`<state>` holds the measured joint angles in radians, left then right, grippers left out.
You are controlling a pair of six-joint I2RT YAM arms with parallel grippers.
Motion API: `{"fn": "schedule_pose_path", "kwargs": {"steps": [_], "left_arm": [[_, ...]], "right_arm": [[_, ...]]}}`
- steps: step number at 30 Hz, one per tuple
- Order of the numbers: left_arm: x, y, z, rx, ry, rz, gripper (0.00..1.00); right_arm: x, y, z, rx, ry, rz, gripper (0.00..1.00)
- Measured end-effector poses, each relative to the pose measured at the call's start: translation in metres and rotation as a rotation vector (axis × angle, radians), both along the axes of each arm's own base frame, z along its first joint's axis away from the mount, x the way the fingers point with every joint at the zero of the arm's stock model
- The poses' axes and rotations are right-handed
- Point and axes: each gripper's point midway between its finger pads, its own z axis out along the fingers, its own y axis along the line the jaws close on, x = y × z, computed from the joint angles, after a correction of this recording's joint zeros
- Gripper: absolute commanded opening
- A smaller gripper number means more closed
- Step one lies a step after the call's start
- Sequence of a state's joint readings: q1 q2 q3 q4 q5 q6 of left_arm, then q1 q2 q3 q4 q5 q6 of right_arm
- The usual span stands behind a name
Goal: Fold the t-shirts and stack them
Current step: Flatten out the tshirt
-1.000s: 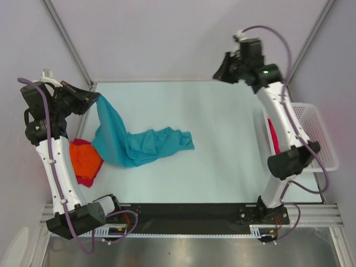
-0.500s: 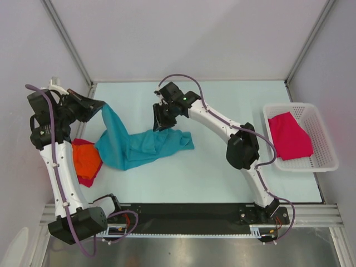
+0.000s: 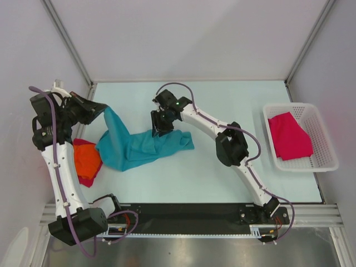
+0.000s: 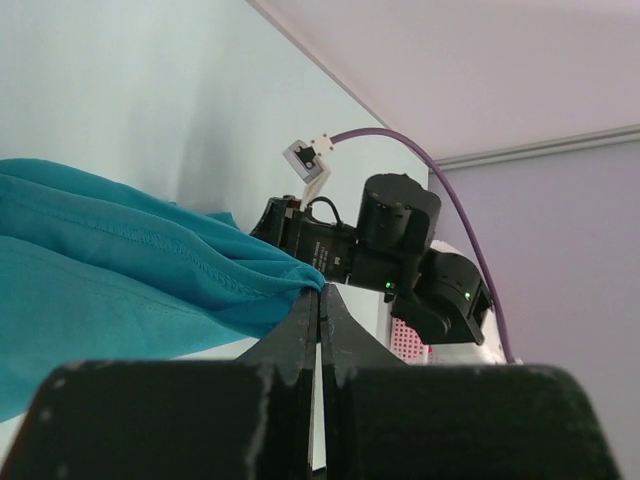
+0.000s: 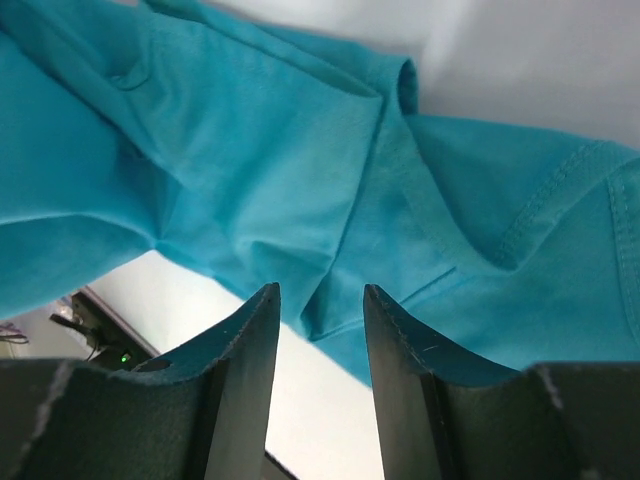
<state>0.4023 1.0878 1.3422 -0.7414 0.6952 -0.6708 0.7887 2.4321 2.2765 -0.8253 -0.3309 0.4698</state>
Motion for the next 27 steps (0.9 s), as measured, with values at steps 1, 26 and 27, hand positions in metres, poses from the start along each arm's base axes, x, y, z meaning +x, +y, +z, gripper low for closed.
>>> {"fn": "schedule_pose_path", "kwargs": {"steps": [1,26,27], "left_arm": [[0.0,0.0,-0.001,-0.001,0.002,0.0,0.0],[0.004,0.003,-0.011,0.014,-0.001,-0.003,0.0],[0.005,0.003,-0.011,0.014,-0.001,-0.003,0.0]], "right_arm": [[0.001,0.001,-0.006,-0.006,0.006,0.0,0.45],[0.008,0.024,-0.042,0.039,0.055,0.014,0.47],[0.008,0.026,-0.041,0.045,0.052,0.015,0.47]]}}
